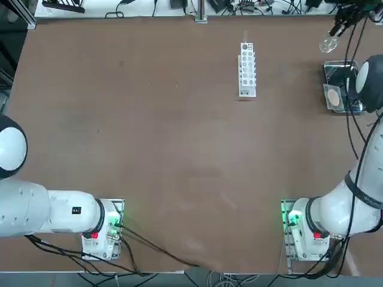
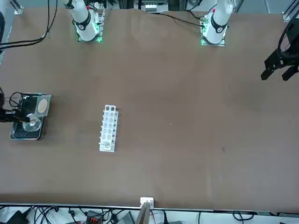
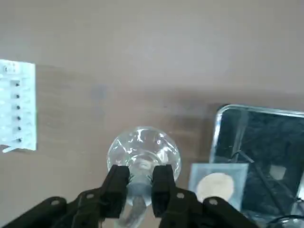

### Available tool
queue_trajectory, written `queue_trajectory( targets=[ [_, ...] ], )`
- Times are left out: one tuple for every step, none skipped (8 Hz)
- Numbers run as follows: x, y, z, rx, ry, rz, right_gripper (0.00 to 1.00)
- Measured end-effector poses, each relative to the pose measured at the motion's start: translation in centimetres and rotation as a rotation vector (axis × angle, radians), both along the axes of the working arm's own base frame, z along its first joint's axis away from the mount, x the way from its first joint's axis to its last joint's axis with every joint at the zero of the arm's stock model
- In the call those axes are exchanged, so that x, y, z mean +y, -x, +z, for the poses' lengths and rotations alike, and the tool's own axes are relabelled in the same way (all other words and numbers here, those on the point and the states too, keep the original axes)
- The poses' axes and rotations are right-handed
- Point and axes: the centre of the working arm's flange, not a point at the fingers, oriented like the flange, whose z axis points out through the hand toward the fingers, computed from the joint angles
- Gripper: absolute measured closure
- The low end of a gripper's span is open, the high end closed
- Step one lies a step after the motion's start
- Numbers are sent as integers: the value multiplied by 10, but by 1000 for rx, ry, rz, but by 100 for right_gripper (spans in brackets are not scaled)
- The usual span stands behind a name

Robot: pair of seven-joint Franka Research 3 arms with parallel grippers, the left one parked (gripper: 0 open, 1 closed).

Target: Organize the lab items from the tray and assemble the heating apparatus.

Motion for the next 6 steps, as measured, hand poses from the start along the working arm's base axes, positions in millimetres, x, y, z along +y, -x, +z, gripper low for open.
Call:
queue_trajectory(
  targets=[
    [20,3,-4,20,7,-3,70],
    [41,8,-11,32,22,-6,70],
    [64,14,-17,27,56,-13,70],
    [90,23,-25,15,99,-17,70],
    [118,34,-35,0,141,-19,70],
    [142,46,-50,-13,172,-23,70]
  ],
)
